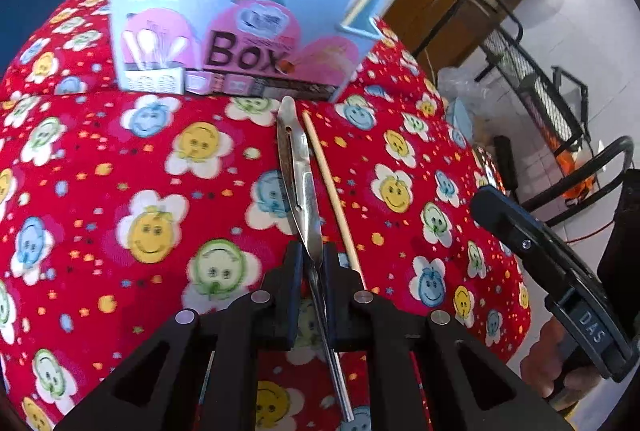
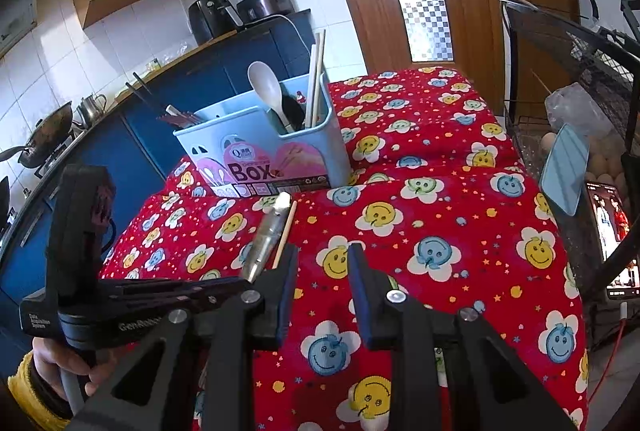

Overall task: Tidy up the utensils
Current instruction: 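Grasp a silver knife with the left gripper while the right grasps a wooden chopstick, then lift the knife and chopstick and carry them toward the blue box with both grippers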

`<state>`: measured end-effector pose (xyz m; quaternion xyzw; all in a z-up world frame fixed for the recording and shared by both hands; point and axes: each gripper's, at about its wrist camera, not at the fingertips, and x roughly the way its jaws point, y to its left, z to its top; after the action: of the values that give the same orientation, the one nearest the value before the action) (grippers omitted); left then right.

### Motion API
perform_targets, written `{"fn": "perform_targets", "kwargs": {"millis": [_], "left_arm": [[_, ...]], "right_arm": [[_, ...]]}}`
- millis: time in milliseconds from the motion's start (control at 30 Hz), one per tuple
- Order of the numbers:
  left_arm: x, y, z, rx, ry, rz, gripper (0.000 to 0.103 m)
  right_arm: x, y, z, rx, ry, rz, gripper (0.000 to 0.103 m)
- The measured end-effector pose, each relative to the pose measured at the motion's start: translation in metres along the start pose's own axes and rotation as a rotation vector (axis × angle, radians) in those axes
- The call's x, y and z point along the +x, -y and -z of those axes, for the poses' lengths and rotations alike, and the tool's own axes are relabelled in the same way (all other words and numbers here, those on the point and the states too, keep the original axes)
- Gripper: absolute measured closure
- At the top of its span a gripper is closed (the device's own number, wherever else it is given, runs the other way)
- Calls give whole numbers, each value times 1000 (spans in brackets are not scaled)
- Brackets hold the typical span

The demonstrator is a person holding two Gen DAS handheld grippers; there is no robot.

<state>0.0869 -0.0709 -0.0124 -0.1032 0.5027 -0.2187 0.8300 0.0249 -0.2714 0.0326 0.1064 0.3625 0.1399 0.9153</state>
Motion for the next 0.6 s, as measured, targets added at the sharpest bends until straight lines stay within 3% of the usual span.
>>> {"fn": "perform_targets", "kwargs": {"millis": [300, 600], "left_arm": [[-48, -26, 2, -9, 160, -58, 93], [-80, -39, 4, 25, 297, -129, 94]], "right_arm": [[22, -16, -1, -11, -96, -29, 75], [64, -39, -5, -48, -277, -14, 75]]}}
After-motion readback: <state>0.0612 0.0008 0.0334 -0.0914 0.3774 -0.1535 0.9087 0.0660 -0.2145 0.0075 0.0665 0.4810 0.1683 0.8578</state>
